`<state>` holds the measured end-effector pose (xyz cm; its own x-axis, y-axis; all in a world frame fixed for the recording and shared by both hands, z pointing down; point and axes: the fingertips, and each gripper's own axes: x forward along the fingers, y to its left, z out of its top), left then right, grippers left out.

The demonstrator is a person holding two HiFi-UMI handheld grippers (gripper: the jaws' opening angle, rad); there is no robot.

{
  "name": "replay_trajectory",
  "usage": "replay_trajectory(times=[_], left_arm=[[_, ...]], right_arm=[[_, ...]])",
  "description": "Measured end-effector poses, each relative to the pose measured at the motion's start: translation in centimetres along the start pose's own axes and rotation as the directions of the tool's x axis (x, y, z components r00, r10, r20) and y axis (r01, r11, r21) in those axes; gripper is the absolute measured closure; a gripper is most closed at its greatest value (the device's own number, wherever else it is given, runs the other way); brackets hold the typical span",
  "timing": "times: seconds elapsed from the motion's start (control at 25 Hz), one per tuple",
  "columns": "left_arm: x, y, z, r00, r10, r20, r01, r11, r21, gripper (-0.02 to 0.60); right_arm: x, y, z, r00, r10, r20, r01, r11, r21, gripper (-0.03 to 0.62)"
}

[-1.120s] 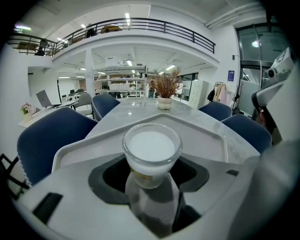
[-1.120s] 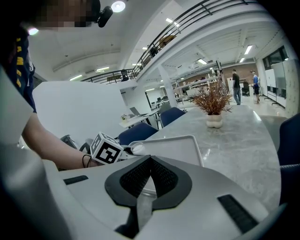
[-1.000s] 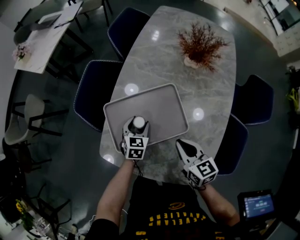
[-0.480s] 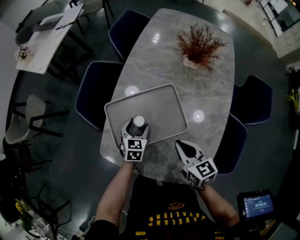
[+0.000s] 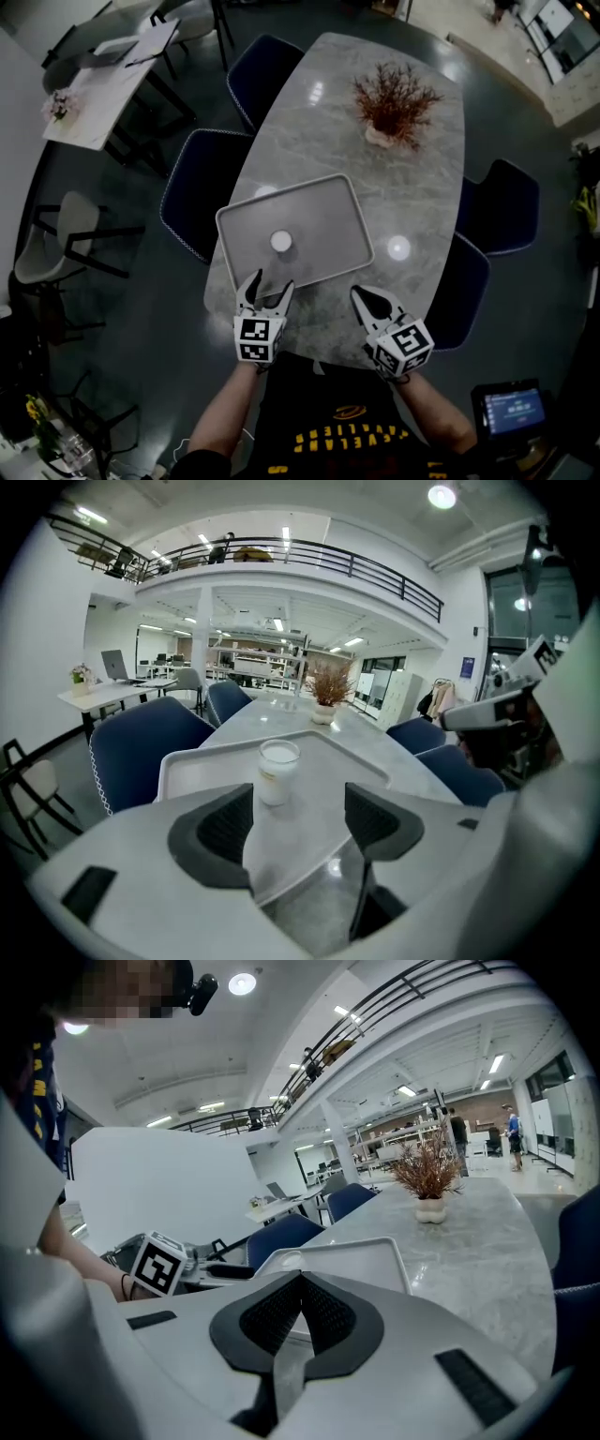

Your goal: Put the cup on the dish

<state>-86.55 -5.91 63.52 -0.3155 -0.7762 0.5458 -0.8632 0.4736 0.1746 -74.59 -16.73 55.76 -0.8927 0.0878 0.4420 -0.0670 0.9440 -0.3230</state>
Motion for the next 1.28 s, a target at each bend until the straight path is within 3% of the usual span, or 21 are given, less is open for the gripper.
replay_trajectory(times=[0.2, 0.4, 0.68, 0.88, 1.28], left_arm=[[-4.9, -3.7, 0.6, 0.994, -0.103, 0.039, 0.104, 0.994, -0.03, 0.278], [-8.9, -6.8, 2.3, 0.983, -0.162, 0.089, 0.173, 0.974, -0.147, 0.327], [-13.1, -9.8, 5.2, 0.952, -0.223, 0.211, 0.255, 0.957, -0.136, 0.444], [-15.2, -11.3, 7.6, 0.934, -0.24, 0.264, 0.281, 0.951, -0.13, 0.497], [-18.9, -12.5, 8.9, 0.932, -0.207, 0.298, 0.257, 0.956, -0.139, 0.5]], right_arm=[[-1.5, 1.2, 0.2, 1.0, 0.015, 0.008, -0.015, 1.0, -0.011, 0.591], [-2.6, 2.4, 0.8, 0.999, 0.015, 0.032, -0.014, 1.0, -0.019, 0.591], [-3.6, 5.5, 2.1, 0.992, 0.05, 0.117, -0.047, 0.999, -0.027, 0.591], [-5.5, 6.8, 4.1, 0.984, 0.052, 0.171, -0.044, 0.998, -0.048, 0.591], [-8.7, 8.4, 5.5, 0.975, 0.051, 0.215, -0.044, 0.998, -0.037, 0.591]])
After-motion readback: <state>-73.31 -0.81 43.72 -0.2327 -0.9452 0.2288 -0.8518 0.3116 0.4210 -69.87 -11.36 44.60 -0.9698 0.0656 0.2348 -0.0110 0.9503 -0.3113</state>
